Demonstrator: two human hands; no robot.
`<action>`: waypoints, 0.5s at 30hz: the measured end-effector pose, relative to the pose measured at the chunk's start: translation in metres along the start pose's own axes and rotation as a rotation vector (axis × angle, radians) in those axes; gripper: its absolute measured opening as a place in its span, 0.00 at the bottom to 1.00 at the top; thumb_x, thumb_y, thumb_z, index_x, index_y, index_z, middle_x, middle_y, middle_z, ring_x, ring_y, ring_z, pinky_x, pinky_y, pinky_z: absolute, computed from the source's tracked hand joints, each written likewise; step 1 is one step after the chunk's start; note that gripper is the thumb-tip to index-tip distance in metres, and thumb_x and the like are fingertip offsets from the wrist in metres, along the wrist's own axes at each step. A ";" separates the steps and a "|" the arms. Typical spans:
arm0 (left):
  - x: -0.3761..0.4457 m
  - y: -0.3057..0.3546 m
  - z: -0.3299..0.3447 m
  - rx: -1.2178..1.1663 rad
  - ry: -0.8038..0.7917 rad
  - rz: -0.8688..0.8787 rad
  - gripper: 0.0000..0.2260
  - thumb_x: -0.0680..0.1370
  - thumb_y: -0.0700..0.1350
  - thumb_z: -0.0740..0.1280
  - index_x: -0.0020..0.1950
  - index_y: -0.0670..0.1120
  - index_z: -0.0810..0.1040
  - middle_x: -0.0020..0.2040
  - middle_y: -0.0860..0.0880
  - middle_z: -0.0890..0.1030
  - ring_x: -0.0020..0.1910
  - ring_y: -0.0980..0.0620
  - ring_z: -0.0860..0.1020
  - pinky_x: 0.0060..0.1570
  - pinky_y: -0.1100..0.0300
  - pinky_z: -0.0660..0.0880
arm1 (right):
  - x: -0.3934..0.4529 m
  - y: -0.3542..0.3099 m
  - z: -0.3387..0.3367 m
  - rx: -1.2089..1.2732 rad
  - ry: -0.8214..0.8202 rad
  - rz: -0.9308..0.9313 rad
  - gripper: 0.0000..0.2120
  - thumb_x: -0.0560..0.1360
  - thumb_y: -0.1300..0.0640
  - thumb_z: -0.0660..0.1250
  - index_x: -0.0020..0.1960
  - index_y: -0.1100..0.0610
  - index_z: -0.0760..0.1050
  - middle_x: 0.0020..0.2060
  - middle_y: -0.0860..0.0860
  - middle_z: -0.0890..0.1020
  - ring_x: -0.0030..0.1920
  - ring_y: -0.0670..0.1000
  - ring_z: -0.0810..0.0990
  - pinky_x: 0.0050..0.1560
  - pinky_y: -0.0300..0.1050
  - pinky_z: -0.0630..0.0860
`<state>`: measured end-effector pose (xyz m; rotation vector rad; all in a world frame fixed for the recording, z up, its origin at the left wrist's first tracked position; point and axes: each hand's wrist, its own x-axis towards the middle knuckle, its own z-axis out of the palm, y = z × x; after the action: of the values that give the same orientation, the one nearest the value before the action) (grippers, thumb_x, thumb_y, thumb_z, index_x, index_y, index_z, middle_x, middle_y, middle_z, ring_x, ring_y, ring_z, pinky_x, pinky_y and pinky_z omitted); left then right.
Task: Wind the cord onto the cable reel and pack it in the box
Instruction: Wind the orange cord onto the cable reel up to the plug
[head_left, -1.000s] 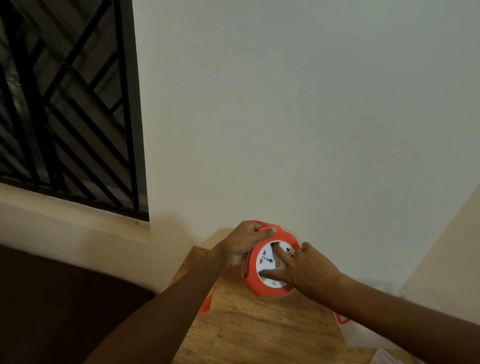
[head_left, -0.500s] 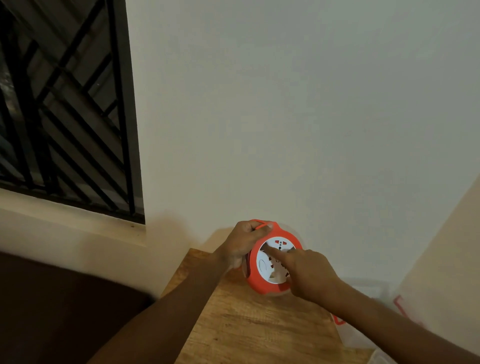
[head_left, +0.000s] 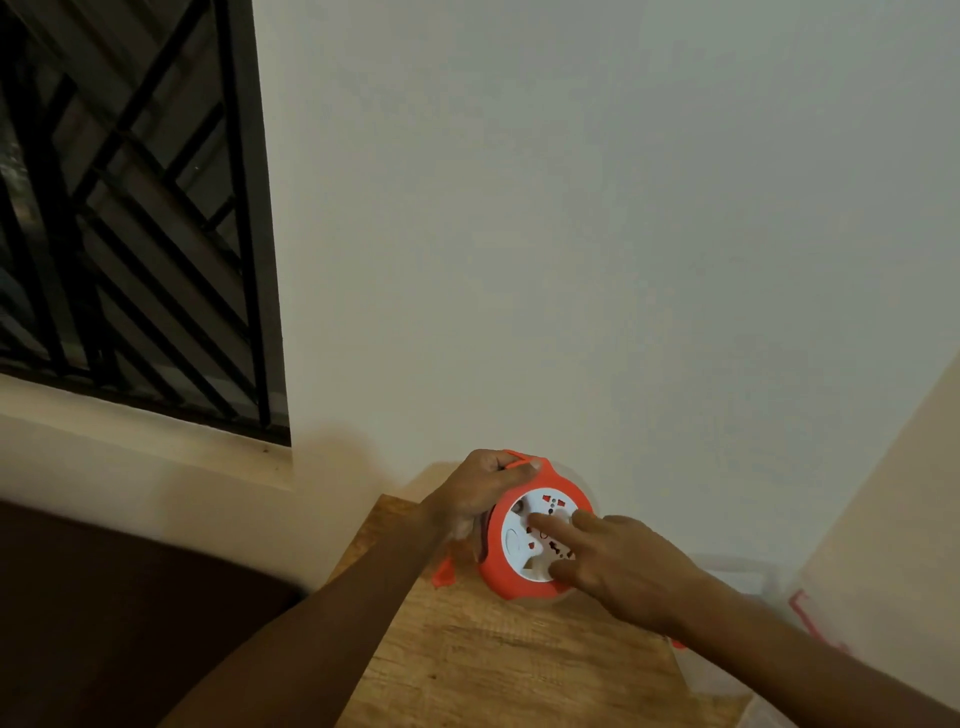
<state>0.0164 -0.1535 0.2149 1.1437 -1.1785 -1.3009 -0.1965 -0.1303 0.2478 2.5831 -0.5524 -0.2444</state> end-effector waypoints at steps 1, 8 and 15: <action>0.000 0.000 0.000 0.013 -0.008 -0.002 0.13 0.81 0.50 0.70 0.60 0.44 0.84 0.52 0.43 0.89 0.48 0.43 0.88 0.48 0.50 0.85 | 0.000 -0.001 0.003 -0.001 -0.019 -0.032 0.18 0.66 0.49 0.78 0.54 0.47 0.81 0.67 0.57 0.75 0.53 0.58 0.82 0.40 0.51 0.83; 0.000 0.006 -0.002 0.070 -0.042 -0.013 0.07 0.81 0.51 0.69 0.55 0.51 0.85 0.50 0.47 0.89 0.46 0.46 0.88 0.46 0.54 0.85 | 0.016 -0.008 0.004 0.008 -0.062 0.013 0.25 0.76 0.50 0.69 0.70 0.44 0.66 0.76 0.58 0.58 0.62 0.66 0.74 0.56 0.61 0.75; 0.005 0.005 -0.002 0.042 -0.010 -0.011 0.17 0.78 0.52 0.74 0.65 0.49 0.81 0.55 0.45 0.87 0.51 0.44 0.87 0.56 0.46 0.84 | 0.026 -0.016 0.002 -0.100 -0.118 0.033 0.23 0.80 0.51 0.62 0.73 0.50 0.61 0.75 0.66 0.56 0.56 0.72 0.76 0.61 0.66 0.69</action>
<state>0.0190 -0.1586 0.2198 1.1768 -1.2128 -1.2973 -0.1679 -0.1294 0.2358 2.4723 -0.6081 -0.4056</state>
